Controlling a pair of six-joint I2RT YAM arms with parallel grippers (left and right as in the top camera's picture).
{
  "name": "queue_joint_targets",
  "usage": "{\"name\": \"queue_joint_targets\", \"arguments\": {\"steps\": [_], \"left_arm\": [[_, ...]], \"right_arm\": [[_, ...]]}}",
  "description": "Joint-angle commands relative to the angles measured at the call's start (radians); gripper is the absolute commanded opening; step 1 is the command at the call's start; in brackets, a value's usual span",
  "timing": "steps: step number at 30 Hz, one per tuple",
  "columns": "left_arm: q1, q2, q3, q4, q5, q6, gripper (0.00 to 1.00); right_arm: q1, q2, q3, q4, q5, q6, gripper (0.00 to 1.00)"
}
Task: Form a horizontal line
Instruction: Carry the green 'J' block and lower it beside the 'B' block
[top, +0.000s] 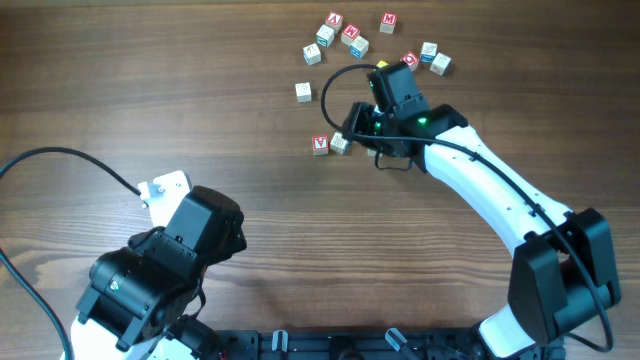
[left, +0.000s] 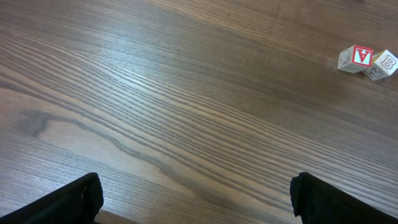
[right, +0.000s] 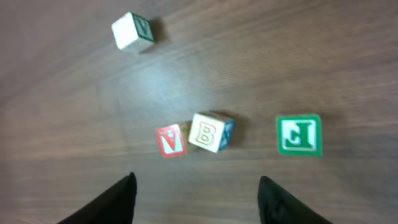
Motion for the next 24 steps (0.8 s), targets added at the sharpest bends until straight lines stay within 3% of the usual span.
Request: {"name": "queue_joint_targets", "arguments": {"steps": [1, 11, 24], "left_arm": [[0.002, -0.001, -0.002, -0.001, -0.016, -0.021, 1.00], [0.002, -0.001, -0.002, -0.001, -0.016, -0.021, 1.00], [0.002, -0.001, -0.002, -0.001, -0.016, -0.021, 1.00]], "right_arm": [[0.003, 0.014, 0.010, 0.015, -0.001, 0.068, 0.66], [0.003, 0.255, 0.065, 0.109, 0.048, 0.094, 0.66], [0.032, 0.338, 0.065, 0.198, 0.079, 0.186, 0.61]]}}
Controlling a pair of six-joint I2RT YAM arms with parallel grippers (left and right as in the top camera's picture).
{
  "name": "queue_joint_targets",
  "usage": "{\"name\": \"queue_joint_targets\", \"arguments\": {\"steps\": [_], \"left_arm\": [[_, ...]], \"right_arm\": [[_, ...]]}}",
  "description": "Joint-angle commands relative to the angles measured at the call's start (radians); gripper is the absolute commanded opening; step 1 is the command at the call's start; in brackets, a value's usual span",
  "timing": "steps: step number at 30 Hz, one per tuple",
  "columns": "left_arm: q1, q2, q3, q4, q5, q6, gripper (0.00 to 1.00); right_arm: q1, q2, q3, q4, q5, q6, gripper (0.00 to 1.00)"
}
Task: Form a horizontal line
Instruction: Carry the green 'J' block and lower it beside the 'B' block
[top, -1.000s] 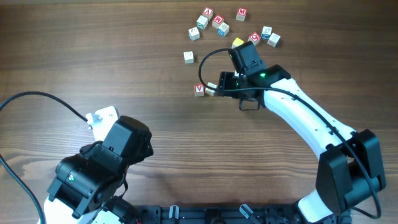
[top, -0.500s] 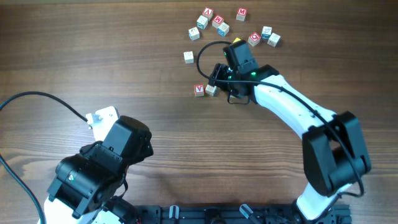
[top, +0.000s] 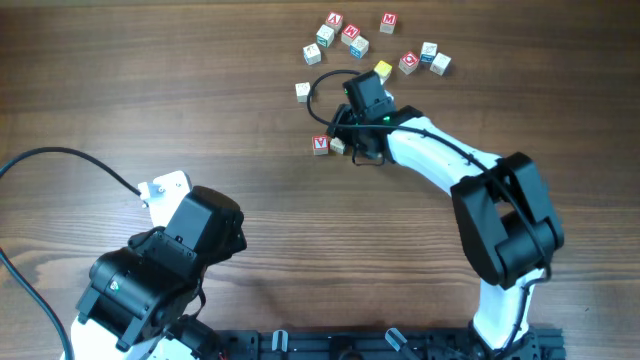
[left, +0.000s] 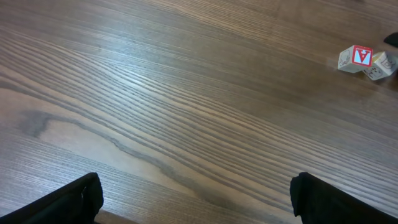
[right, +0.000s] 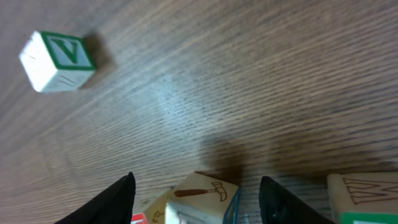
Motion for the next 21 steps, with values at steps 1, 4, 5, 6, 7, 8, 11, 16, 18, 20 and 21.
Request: {"name": "queue_joint_targets", "arguments": {"steps": [1, 4, 5, 6, 7, 8, 11, 16, 18, 20, 21], "left_arm": [[0.002, -0.001, -0.002, -0.001, -0.016, -0.020, 1.00], [0.002, -0.001, -0.002, -0.001, -0.016, -0.020, 1.00], [0.002, -0.001, -0.002, -0.001, -0.016, -0.020, 1.00], [0.002, -0.001, -0.002, -0.001, -0.016, -0.020, 1.00], [0.002, -0.001, -0.002, -0.001, -0.016, -0.020, 1.00], [0.002, -0.001, -0.002, -0.001, -0.016, -0.020, 1.00], [0.002, -0.001, -0.002, -0.001, -0.016, -0.020, 1.00], [0.002, -0.001, -0.002, -0.001, -0.016, -0.020, 1.00], [0.002, -0.001, -0.002, -0.001, -0.016, -0.020, 1.00], [0.002, -0.001, -0.002, -0.001, -0.016, -0.020, 1.00], [0.002, -0.001, -0.002, -0.001, -0.016, -0.020, 1.00]], "right_arm": [[0.004, 0.048, 0.021, 0.018, 0.026, 0.011, 0.61], [0.004, 0.048, 0.021, 0.035, 0.019, -0.019, 0.52], [0.004, 0.048, 0.021, 0.035, 0.008, -0.043, 0.47], [0.004, 0.048, 0.021, 0.031, 0.008, -0.043, 0.45], [0.004, 0.048, 0.021, 0.031, 0.007, -0.056, 0.40], [0.004, 0.048, 0.021, 0.031, 0.007, -0.068, 0.38], [0.003, 0.048, 0.021, 0.036, -0.019, -0.114, 0.38], [0.003, 0.048, 0.021, 0.061, -0.083, -0.211, 0.37], [0.003, 0.048, 0.021, 0.068, -0.083, -0.226, 0.38], [0.003, 0.048, 0.021, 0.084, -0.083, -0.254, 0.42], [0.003, 0.048, 0.021, 0.087, -0.082, -0.255, 0.42]]}}
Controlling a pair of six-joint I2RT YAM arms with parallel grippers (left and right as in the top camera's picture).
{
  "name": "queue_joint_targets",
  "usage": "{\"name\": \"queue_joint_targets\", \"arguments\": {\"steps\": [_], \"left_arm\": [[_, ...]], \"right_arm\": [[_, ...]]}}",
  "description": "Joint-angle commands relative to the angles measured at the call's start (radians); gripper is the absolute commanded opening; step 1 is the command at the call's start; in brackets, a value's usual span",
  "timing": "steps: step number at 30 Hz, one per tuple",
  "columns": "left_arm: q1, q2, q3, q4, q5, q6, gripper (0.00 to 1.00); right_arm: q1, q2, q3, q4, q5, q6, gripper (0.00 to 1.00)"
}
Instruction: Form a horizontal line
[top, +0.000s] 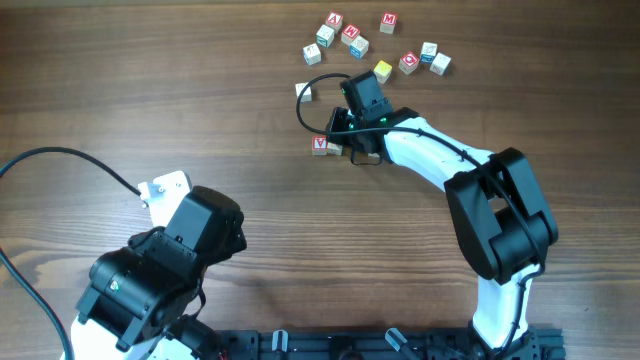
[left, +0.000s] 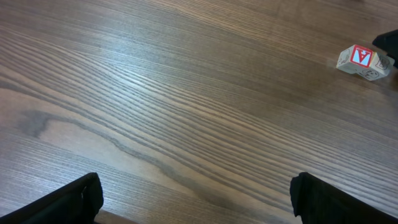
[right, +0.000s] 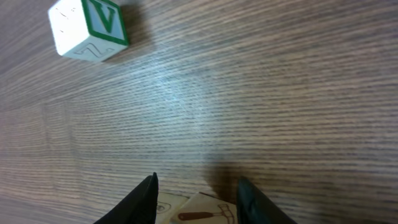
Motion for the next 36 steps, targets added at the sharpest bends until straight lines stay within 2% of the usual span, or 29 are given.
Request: {"name": "queue_joint_targets", "arguments": {"steps": [1, 4, 10, 16, 22, 31, 36], "left_arm": [[0.002, -0.001, -0.002, 0.000, -0.017, -0.021, 1.00], [0.002, -0.001, -0.002, 0.000, -0.017, -0.021, 1.00], [0.002, -0.001, -0.002, 0.000, -0.017, -0.021, 1.00], [0.002, -0.001, -0.002, 0.000, -0.017, -0.021, 1.00], [0.002, -0.001, -0.002, 0.000, -0.017, -0.021, 1.00], [0.002, -0.001, -0.002, 0.000, -0.017, -0.021, 1.00], [0.002, -0.001, -0.002, 0.000, -0.017, -0.021, 1.00]], "right_arm": [[0.002, 0.023, 0.018, 0.011, -0.016, -0.039, 0.42], [0.002, 0.022, 0.018, 0.036, -0.017, -0.068, 0.47], [0.002, -0.016, 0.018, 0.033, -0.018, -0.086, 0.47], [0.002, -0.051, 0.018, -0.044, 0.049, -0.026, 0.47], [0.002, -0.074, 0.018, -0.050, -0.076, 0.002, 0.48], [0.002, -0.077, 0.018, -0.046, -0.090, 0.002, 0.47], [0.002, -0.141, 0.018, -0.047, 0.036, -0.010, 0.48]]}}
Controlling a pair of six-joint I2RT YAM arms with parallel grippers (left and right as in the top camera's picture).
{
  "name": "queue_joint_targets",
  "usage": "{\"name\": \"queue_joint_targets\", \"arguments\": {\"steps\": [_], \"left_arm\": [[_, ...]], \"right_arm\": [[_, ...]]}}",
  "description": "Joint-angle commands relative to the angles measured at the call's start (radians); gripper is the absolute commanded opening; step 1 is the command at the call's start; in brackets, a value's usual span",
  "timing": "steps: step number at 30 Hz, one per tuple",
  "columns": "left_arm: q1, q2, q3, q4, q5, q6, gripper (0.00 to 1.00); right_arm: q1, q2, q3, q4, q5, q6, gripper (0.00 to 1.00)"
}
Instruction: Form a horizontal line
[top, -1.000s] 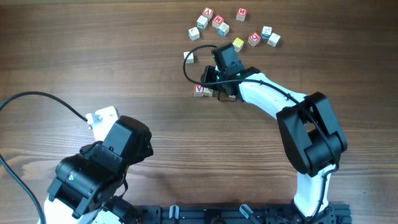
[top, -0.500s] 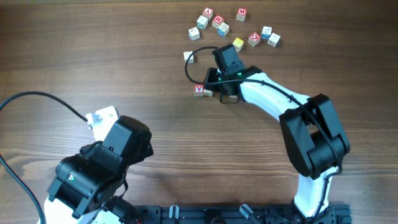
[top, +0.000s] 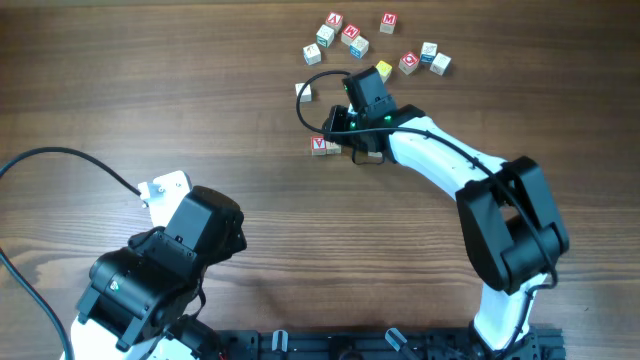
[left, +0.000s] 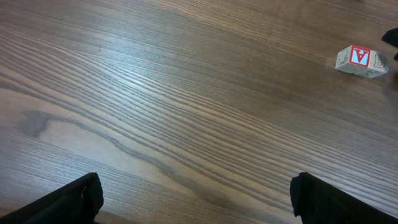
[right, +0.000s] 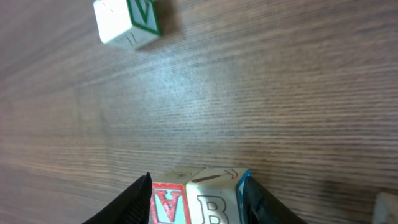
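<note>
A red A block (right: 168, 206) and a tan B block (right: 214, 200) sit side by side, touching, on the wooden table (top: 150, 90). My right gripper (right: 194, 202) is down over them, one finger against the A block's outer side and the other against the B block's blue side. Overhead, the pair lies at the gripper's tip, the A block (top: 319, 145) leftmost. A third block (top: 372, 155) lies just to the right, partly under the arm. The left wrist view shows the pair (left: 360, 57) far off. My left gripper (left: 196, 199) is open over bare wood.
A white block with a green V (right: 127, 22) lies apart, above the pair, also seen overhead (top: 303, 91). Several loose letter blocks (top: 350, 40) are scattered at the table's far edge. A black cable (top: 60, 160) runs along the left side.
The right wrist view now shows both the A and B blocks held square between the fingers, where before only the B block's top edge showed. The left arm has not moved.
My right gripper first hung wide open above the A, B and green blocks, with the B block skewed. It then came down low over the pair, and its fingers narrowed. Now the A and B blocks sit flush in a row between them.
</note>
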Motion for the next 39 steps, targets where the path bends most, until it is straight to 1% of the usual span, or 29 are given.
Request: {"name": "queue_joint_targets", "arguments": {"steps": [1, 4, 6, 7, 12, 17, 19, 26, 28, 29, 30, 31, 33, 35, 38, 39], "left_arm": [[0.002, -0.001, -0.002, 0.000, -0.016, -0.021, 1.00], [0.002, -0.001, -0.002, -0.001, -0.016, -0.021, 1.00], [0.002, -0.001, -0.002, -0.001, -0.016, -0.021, 1.00], [0.002, -0.001, -0.002, -0.001, -0.016, -0.021, 1.00], [0.002, -0.001, -0.002, -0.001, -0.016, -0.021, 1.00], [0.002, -0.001, -0.002, -0.001, -0.016, -0.021, 1.00], [0.002, -0.001, -0.002, -0.001, -0.016, -0.021, 1.00], [0.002, -0.001, -0.002, -0.001, -0.016, -0.021, 1.00], [0.002, -0.001, -0.002, -0.001, -0.016, -0.021, 1.00], [0.002, -0.001, -0.002, -0.001, -0.016, -0.021, 1.00], [0.002, -0.001, -0.002, -0.001, -0.016, -0.021, 1.00], [0.002, -0.001, -0.002, -0.001, -0.016, -0.021, 1.00], [0.002, -0.001, -0.002, -0.001, -0.016, -0.021, 1.00], [0.002, -0.001, -0.002, -0.001, -0.016, -0.021, 1.00], [0.002, -0.001, -0.002, -0.001, -0.016, -0.021, 1.00], [0.002, -0.001, -0.002, -0.001, -0.016, -0.021, 1.00]], "right_arm": [[0.001, -0.108, 0.018, 0.003, 0.111, -0.003, 0.48], [-0.002, -0.174, 0.018, -0.035, 0.222, 0.006, 0.48], [-0.002, -0.202, 0.018, -0.121, 0.325, 0.057, 0.48], [-0.002, -0.203, 0.018, -0.146, 0.342, 0.061, 0.48], [-0.002, -0.208, 0.018, -0.277, 0.343, 0.060, 0.48], [-0.002, -0.269, 0.018, -0.534, 0.347, 0.055, 0.47], [-0.001, -0.288, 0.018, -0.572, 0.347, 0.052, 0.47], [0.001, -0.287, 0.012, -0.545, 0.341, 0.058, 0.47], [0.002, -0.287, -0.006, -0.496, 0.337, 0.060, 0.48], [0.002, -0.287, -0.042, -0.420, 0.365, 0.060, 0.51], [0.002, -0.286, -0.083, -0.341, 0.406, 0.064, 0.52], [0.002, -0.285, -0.105, -0.307, 0.436, 0.108, 0.51], [0.002, -0.285, -0.143, -0.274, 0.483, 0.249, 0.37], [-0.002, -0.285, -0.165, -0.278, 0.509, 0.352, 0.34], [-0.013, -0.275, -0.195, -0.264, 0.530, 0.356, 0.29], [-0.026, -0.255, -0.211, -0.252, 0.523, 0.378, 0.25]]}}
